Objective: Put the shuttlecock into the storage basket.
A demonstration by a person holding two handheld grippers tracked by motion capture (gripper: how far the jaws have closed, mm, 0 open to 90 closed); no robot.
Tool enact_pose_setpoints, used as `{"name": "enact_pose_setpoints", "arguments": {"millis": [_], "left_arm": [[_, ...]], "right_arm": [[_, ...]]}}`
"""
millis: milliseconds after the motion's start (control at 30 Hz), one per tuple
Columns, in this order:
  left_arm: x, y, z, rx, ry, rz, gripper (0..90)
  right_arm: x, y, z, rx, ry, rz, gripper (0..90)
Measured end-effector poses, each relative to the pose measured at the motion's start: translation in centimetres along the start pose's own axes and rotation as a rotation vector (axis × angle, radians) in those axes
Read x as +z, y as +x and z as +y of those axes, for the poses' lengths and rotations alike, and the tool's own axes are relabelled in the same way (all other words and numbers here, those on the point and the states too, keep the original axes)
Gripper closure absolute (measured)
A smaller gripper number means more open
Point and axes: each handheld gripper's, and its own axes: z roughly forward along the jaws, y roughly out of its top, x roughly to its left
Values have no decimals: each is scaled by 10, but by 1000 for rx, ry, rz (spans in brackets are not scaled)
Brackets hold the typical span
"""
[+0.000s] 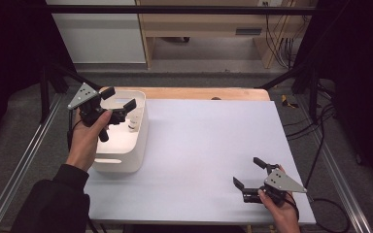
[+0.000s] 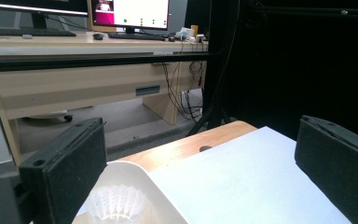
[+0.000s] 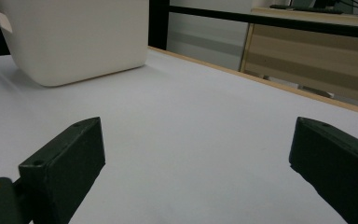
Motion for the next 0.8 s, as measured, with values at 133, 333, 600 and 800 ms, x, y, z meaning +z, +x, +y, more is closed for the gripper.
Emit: {"name": "enact_pose_setpoints", "arguments": {"millis": [133,333,600,800], "left_arm": [[0,-4,1,2,-15,-3,19],[0,-6,2,9,-40,-3,19],[0,-9,3,13,-51,-6,19],[-2,-13,4,16,-60,-19,19]], "right_arm": [[0,0,0,1,2,-2,33],[0,0,0,1,2,-1,31],[0,0,0,1,1,0,30],[0,0,0,5,0,2,29]]}}
